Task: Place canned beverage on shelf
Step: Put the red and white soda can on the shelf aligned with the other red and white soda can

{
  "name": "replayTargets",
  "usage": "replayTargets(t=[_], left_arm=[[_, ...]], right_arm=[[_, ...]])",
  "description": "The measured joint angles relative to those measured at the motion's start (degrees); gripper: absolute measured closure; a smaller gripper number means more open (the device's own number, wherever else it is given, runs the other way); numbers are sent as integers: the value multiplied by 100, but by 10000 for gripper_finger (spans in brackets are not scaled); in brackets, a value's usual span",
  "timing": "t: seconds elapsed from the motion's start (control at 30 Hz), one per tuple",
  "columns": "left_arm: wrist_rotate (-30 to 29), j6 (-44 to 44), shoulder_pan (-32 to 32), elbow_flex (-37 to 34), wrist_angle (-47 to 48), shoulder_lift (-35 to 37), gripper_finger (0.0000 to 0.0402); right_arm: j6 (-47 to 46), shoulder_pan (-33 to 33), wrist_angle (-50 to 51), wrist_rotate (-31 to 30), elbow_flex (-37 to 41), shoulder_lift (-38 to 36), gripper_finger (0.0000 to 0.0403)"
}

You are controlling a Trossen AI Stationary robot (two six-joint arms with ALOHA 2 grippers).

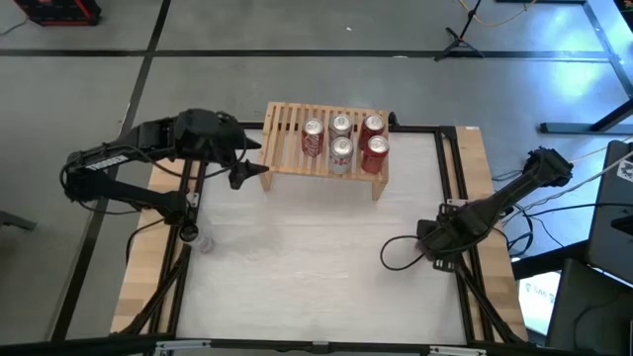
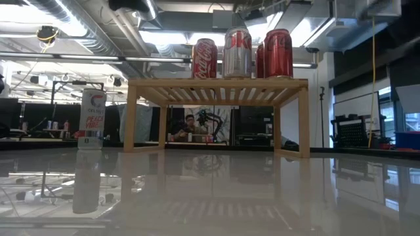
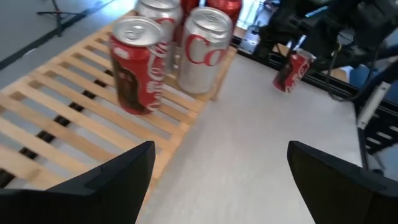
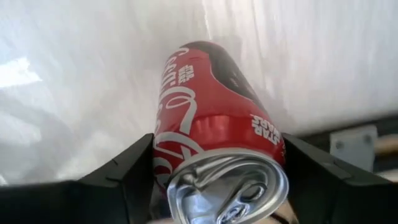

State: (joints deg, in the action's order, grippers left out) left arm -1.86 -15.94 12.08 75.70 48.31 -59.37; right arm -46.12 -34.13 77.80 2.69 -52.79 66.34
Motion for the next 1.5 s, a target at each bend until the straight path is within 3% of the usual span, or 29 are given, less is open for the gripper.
replayTargets(t=[0.2, 0.5, 0.83, 1.1, 1.5], left_arm=[[-139, -137, -461, 0, 9, 0, 46], [-767, -602, -1509, -178, -42, -26, 46], [-945, -1363, -2412, -1157, -679, -31, 46], [-1072, -1526, -2776, -1202, -658, -22, 46], [-996, -1307, -2919, -1202, -656, -11, 46]], right_arm=[[42, 2, -196, -560, -667, 451, 136], [824, 4, -349, -924, -1930, 1841, 136], [1048, 446, -317, -590, -3064, 3081, 136], [1060, 989, -224, -154, -3745, 3874, 136], [1010, 1616, -198, -3, -4603, 4725, 136]])
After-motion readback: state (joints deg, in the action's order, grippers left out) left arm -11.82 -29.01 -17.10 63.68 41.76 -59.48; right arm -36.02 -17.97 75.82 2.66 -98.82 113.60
